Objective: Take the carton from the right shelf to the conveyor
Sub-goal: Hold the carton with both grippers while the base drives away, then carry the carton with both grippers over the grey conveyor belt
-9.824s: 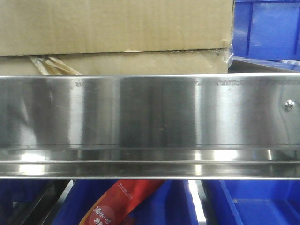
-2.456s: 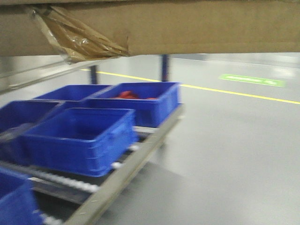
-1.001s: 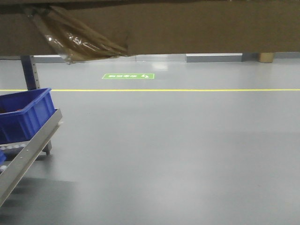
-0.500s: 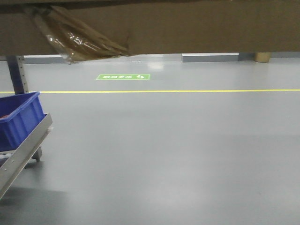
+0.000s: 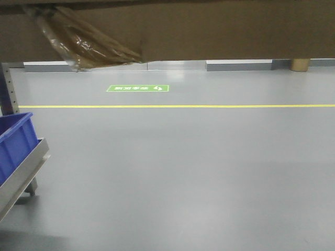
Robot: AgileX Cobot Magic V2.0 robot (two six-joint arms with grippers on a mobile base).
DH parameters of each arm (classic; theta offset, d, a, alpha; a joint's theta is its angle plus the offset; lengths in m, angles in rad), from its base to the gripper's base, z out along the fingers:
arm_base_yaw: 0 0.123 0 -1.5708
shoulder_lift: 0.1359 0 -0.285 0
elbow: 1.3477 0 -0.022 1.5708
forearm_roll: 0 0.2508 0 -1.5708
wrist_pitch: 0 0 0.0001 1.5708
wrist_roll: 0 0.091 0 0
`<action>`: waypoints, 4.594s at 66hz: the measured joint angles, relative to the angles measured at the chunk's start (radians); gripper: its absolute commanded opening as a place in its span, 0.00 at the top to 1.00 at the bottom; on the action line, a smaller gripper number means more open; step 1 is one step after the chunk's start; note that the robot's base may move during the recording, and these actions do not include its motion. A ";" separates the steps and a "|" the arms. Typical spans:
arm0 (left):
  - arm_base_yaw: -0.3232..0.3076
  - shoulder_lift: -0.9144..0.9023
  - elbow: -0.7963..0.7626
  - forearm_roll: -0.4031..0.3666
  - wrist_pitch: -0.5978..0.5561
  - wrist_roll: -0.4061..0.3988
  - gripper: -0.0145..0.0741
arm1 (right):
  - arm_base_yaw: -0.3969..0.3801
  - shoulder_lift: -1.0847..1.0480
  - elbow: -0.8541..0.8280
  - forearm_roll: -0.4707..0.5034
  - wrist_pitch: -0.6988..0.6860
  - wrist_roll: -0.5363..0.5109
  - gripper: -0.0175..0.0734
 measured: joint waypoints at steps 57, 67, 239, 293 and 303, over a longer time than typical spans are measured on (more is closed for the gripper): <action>0.000 0.000 0.000 0.012 0.000 0.000 0.85 | 0.000 0.000 0.000 0.000 -0.014 0.000 0.88; 0.000 0.000 0.000 0.025 -0.006 0.000 0.85 | 0.000 0.000 0.001 0.000 -0.048 0.000 0.88; -0.010 -0.001 0.000 0.235 -0.067 -0.007 0.85 | 0.002 0.008 0.002 0.008 -0.262 -0.006 0.88; -0.010 -0.001 0.000 0.237 -0.069 -0.007 0.85 | 0.002 0.008 0.002 0.008 -0.262 -0.006 0.88; -0.010 -0.001 0.000 0.237 -0.069 -0.007 0.85 | 0.002 0.008 0.002 0.008 -0.262 -0.004 0.88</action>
